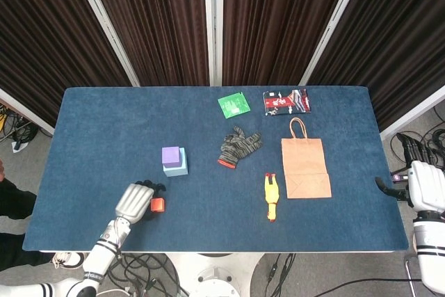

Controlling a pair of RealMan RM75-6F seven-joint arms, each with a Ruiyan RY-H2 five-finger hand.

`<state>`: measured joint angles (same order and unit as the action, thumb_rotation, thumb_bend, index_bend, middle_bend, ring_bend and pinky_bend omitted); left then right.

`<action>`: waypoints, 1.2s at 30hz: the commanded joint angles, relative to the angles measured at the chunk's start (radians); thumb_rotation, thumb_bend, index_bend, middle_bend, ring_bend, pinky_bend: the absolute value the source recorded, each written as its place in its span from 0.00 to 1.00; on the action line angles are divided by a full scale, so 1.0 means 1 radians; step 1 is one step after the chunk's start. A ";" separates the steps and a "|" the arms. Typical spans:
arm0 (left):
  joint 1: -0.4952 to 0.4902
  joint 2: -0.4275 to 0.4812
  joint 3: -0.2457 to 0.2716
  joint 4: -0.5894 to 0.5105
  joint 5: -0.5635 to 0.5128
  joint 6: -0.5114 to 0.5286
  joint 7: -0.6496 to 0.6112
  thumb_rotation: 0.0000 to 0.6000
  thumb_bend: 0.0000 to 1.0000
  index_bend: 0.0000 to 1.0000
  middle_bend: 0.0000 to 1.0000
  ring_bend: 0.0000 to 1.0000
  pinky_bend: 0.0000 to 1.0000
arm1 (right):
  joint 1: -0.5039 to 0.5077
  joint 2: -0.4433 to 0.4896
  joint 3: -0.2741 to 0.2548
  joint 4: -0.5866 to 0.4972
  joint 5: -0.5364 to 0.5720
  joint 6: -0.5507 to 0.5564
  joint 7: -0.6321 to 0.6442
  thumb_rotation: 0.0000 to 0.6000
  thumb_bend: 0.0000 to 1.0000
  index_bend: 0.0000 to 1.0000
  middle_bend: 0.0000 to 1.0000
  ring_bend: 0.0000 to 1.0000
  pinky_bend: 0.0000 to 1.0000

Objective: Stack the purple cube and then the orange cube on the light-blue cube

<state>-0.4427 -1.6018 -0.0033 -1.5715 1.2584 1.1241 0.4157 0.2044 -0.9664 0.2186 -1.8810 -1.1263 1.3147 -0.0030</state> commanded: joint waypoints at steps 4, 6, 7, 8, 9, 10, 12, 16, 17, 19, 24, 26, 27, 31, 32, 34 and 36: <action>0.003 0.001 -0.006 -0.006 -0.002 0.007 0.001 1.00 0.29 0.41 0.59 0.35 0.42 | 0.000 0.000 0.001 0.003 0.003 -0.001 0.002 1.00 0.15 0.02 0.06 0.00 0.00; 0.005 0.013 -0.006 -0.017 0.002 0.013 0.006 1.00 0.30 0.41 0.60 0.35 0.42 | -0.001 0.001 0.001 0.004 0.002 -0.001 0.004 1.00 0.15 0.02 0.06 0.00 0.00; 0.007 0.020 -0.006 -0.023 0.003 0.016 0.008 1.00 0.30 0.41 0.60 0.35 0.42 | -0.001 0.001 0.001 0.004 0.001 -0.001 0.005 1.00 0.15 0.02 0.06 0.00 0.00; 0.010 0.029 -0.005 -0.030 0.005 0.021 0.008 1.00 0.30 0.41 0.60 0.35 0.42 | -0.001 0.001 0.001 0.004 0.001 0.000 0.006 1.00 0.15 0.02 0.06 0.00 0.00; 0.014 0.044 -0.005 -0.040 0.008 0.029 0.007 1.00 0.30 0.41 0.60 0.35 0.42 | -0.001 0.001 0.001 0.004 0.001 0.000 0.007 1.00 0.15 0.02 0.06 0.00 0.00; 0.017 0.056 -0.006 -0.047 0.010 0.036 0.006 1.00 0.31 0.41 0.60 0.35 0.42 | -0.001 0.001 0.002 0.005 0.002 -0.001 0.008 1.00 0.15 0.02 0.06 0.00 0.00; 0.025 0.091 -0.009 -0.066 0.013 0.051 0.002 1.00 0.31 0.42 0.61 0.35 0.42 | -0.001 0.002 0.002 0.006 0.005 -0.003 0.008 1.00 0.15 0.02 0.06 0.00 0.00; 0.033 0.163 -0.031 -0.090 0.015 0.083 -0.001 1.00 0.31 0.42 0.61 0.35 0.42 | 0.002 -0.001 0.003 0.005 0.009 -0.005 0.002 1.00 0.15 0.02 0.06 0.00 0.00; 0.033 0.179 -0.040 -0.094 0.009 0.086 -0.003 1.00 0.31 0.42 0.61 0.35 0.42 | 0.003 -0.001 0.002 0.004 0.009 -0.005 -0.001 1.00 0.15 0.02 0.06 0.00 0.00; 0.027 0.216 -0.064 -0.099 -0.009 0.085 -0.005 1.00 0.31 0.42 0.61 0.35 0.42 | 0.004 -0.003 0.002 0.003 0.008 -0.004 -0.007 1.00 0.15 0.02 0.06 0.00 0.00; -0.009 0.275 -0.118 -0.088 -0.044 0.059 0.011 1.00 0.31 0.42 0.61 0.35 0.42 | 0.005 -0.008 0.001 0.003 0.011 -0.001 -0.017 1.00 0.15 0.02 0.06 0.00 0.00; -0.029 0.289 -0.145 -0.088 -0.062 0.045 0.011 1.00 0.31 0.42 0.61 0.35 0.42 | 0.005 -0.008 0.002 0.004 0.014 -0.001 -0.018 1.00 0.15 0.02 0.06 0.00 0.00; -0.038 0.295 -0.157 -0.093 -0.070 0.038 0.010 1.00 0.31 0.42 0.61 0.35 0.42 | 0.005 -0.008 0.002 0.004 0.014 -0.001 -0.019 1.00 0.15 0.02 0.06 0.00 0.00; -0.074 0.316 -0.196 -0.139 -0.106 0.010 0.016 1.00 0.31 0.42 0.61 0.36 0.42 | 0.006 -0.009 0.002 0.004 0.015 -0.003 -0.021 1.00 0.15 0.02 0.06 0.00 0.00; -0.083 0.320 -0.204 -0.152 -0.115 0.003 0.020 1.00 0.31 0.42 0.61 0.37 0.42 | 0.007 -0.009 0.001 0.004 0.015 -0.003 -0.021 1.00 0.15 0.02 0.06 0.00 0.00; -0.106 0.323 -0.217 -0.170 -0.124 -0.009 0.041 1.00 0.31 0.42 0.61 0.37 0.42 | 0.008 -0.010 0.001 0.003 0.014 -0.004 -0.024 1.00 0.15 0.02 0.06 0.00 0.00; -0.131 0.321 -0.229 -0.183 -0.133 -0.022 0.060 1.00 0.31 0.42 0.61 0.37 0.42 | 0.008 -0.011 0.000 0.003 0.014 -0.003 -0.026 1.00 0.15 0.02 0.06 0.00 0.00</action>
<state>-0.5553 -1.2828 -0.2192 -1.7406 1.1363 1.1150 0.4597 0.2124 -0.9772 0.2188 -1.8783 -1.1126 1.3113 -0.0293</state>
